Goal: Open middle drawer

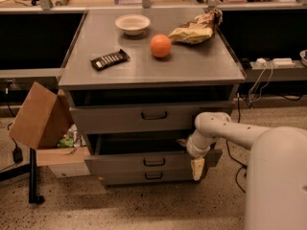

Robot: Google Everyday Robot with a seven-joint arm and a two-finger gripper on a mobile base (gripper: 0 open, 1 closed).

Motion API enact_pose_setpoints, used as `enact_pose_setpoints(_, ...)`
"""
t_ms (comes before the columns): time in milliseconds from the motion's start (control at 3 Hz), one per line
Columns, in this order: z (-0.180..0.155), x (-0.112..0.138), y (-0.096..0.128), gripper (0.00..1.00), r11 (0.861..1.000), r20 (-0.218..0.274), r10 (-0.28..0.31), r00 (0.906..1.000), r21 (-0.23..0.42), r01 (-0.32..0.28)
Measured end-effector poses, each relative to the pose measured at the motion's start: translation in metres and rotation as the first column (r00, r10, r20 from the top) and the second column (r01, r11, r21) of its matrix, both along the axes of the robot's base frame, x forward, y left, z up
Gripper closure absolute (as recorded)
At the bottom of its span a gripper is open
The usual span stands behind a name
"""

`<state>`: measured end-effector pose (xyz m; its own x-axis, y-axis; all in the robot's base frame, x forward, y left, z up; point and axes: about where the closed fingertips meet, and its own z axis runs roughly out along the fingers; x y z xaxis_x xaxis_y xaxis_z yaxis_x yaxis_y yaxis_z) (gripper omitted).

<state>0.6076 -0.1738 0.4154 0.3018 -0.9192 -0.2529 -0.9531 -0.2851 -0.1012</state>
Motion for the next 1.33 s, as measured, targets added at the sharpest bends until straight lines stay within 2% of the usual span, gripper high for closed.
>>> enact_pose_setpoints(333,-0.013,-0.014,0.013,0.0,1.0,-0.08,-0.01,0.9967,0.001,0.01)
enact_pose_setpoints(667,-0.018,-0.037,0.028,0.0,0.999,-0.157,-0.031,0.9872,0.002,0.032)
enact_pose_setpoints(1000,-0.009,-0.038,0.03,0.26,0.999,-0.151,-0.039,0.9877,0.004,0.04)
enact_pose_setpoints(1333,0.011,-0.066,0.039,0.49,0.997,-0.168,-0.08,0.9826,-0.014,0.078)
